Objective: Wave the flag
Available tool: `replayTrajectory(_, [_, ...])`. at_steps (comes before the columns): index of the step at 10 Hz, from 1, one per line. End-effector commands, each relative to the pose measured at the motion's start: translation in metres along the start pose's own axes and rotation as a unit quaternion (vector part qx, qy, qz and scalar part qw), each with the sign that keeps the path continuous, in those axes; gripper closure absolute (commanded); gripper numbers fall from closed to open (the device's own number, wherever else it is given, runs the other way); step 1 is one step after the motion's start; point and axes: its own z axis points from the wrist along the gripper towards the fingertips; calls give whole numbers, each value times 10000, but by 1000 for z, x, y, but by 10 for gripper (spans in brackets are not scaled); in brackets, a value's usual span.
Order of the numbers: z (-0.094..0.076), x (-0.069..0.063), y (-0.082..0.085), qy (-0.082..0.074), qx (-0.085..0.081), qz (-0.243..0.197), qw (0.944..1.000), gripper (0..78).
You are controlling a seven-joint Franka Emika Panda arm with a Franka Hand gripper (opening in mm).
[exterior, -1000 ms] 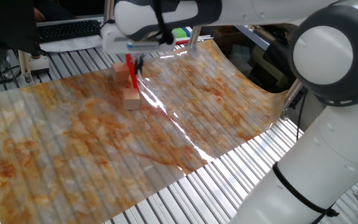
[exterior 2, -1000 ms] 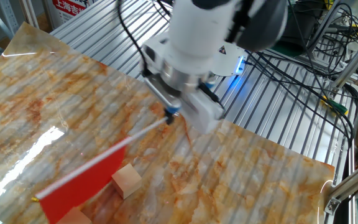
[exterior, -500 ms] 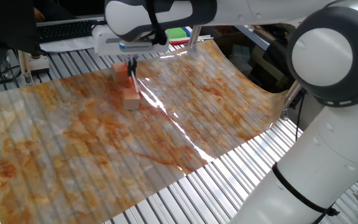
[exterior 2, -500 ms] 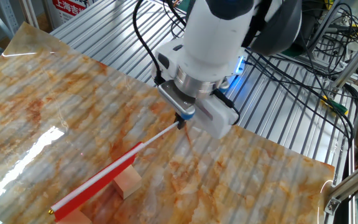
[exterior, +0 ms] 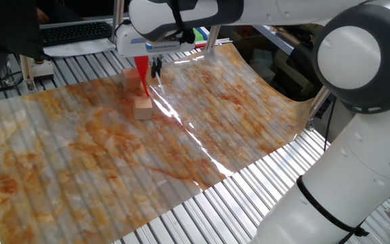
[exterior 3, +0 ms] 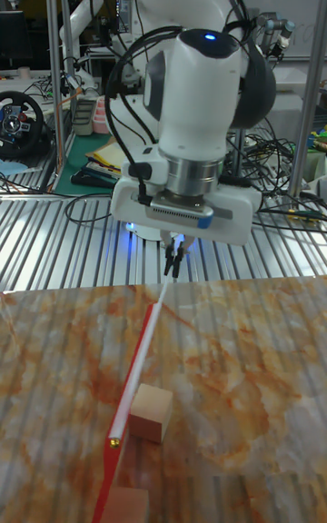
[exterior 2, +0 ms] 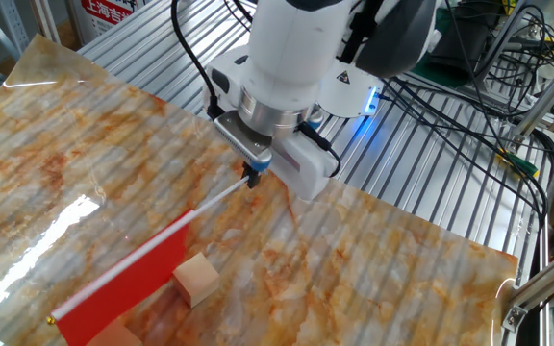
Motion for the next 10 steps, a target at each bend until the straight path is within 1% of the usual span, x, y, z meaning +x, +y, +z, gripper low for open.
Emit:
replayTrajectory(1, [15, -63, -168, -805, 608, -1237, 9872, 764])
replayTrajectory(2, [15, -63, -168, -915, 576, -1070, 9884, 764])
replayTrajectory(3, [15, -62, -165, -1151, 543, -807, 9886, 764])
replayTrajectory(4, [13, -59, -156, -1570, 572, -109, 9859, 764])
replayTrajectory(5, [12, -57, -153, -1656, 653, 139, 9839, 764])
replayTrajectory(6, [8, -50, -141, -1969, 1157, 740, 9708, 764])
replayTrajectory(7, [6, -48, -137, -1950, 1187, 808, 9702, 764])
replayTrajectory(8, [5, -47, -137, -1873, 1264, 596, 9723, 764])
replayTrajectory(9, [4, -47, -138, -1666, 1760, -289, 9698, 764])
replayTrajectory(10, [5, -47, -137, -1519, 2037, -575, 9655, 764])
